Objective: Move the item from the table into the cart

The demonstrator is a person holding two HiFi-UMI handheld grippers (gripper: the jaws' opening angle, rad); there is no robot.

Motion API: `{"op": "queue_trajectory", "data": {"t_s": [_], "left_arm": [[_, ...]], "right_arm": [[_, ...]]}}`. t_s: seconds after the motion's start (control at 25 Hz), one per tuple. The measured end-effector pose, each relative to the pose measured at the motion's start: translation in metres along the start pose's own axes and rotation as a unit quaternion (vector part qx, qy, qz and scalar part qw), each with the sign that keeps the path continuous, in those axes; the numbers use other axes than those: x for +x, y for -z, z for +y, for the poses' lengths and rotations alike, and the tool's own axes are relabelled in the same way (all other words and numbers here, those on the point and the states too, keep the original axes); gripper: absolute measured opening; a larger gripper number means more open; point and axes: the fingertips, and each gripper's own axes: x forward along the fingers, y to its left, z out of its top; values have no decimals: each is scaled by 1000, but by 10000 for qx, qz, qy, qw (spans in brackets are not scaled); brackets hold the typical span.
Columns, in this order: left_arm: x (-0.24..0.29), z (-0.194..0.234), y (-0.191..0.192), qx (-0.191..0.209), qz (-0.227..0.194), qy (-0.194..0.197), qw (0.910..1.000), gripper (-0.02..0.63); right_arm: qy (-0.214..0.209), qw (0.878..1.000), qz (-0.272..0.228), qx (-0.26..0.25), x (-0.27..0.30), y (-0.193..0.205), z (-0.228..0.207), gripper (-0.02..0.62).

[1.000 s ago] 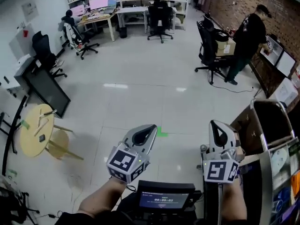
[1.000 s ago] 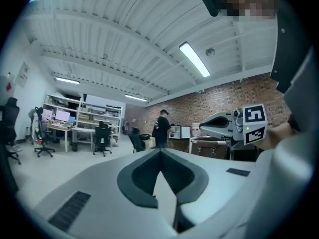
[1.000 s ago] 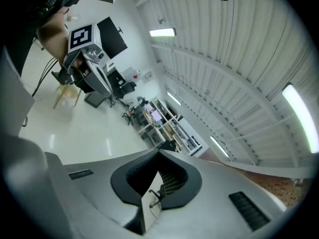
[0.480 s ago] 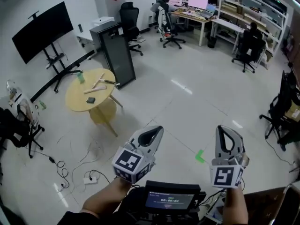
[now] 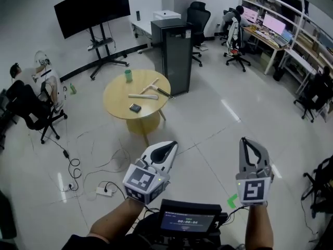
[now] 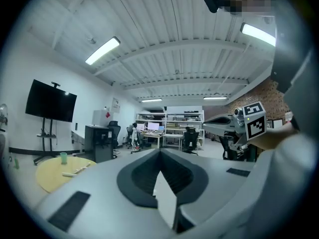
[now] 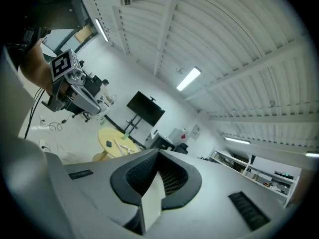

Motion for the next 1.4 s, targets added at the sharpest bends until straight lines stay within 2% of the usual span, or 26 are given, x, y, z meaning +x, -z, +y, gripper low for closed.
{"op": "queue_trajectory", "data": {"t_s": [0.16,0.32,0.48,0.64,0.76,0.96,1.08,1.12,1.24,1.32,1.4], "left_arm": [[32,123,7,-108,14,-533,9985,11],[80,222,8,-182,24,-1091,9939,12],[143,313,-2,-133,66,-1760,9843,11],[193,388,-17,-49,159,-2305,9729,12],[222,459,-23,-147,112,-2647,9642,12],[267,591,-24,-23,295,-2875,9573,12],[287,678,-30,21,219,-2890,9571,12],[291,708,-33,14,224,-2909,9565,12],[312,791,-36,57,308,-2936,9554,14],[334,840,-34,79,397,-2954,9545,15],[364,883,-27,59,526,-3060,9506,17]], "right_arm": [[-334,9987,-285,260,138,-15,16,0],[-811,9945,-505,419,263,-15,20,0],[-1197,9870,-878,612,393,-14,1,0],[-1597,9789,-1139,566,506,-16,-22,0],[-1867,9721,-1241,691,598,-26,-20,0],[-2426,9599,-1098,871,755,-49,13,0],[-2566,9533,-1013,1228,845,-75,39,4],[-2594,9526,-970,1258,875,-84,47,37],[-2679,9482,-895,1455,961,-107,64,37],[-2755,9454,-786,1556,1019,-108,73,37],[-2917,9438,-618,1423,1077,-97,83,37]]}}
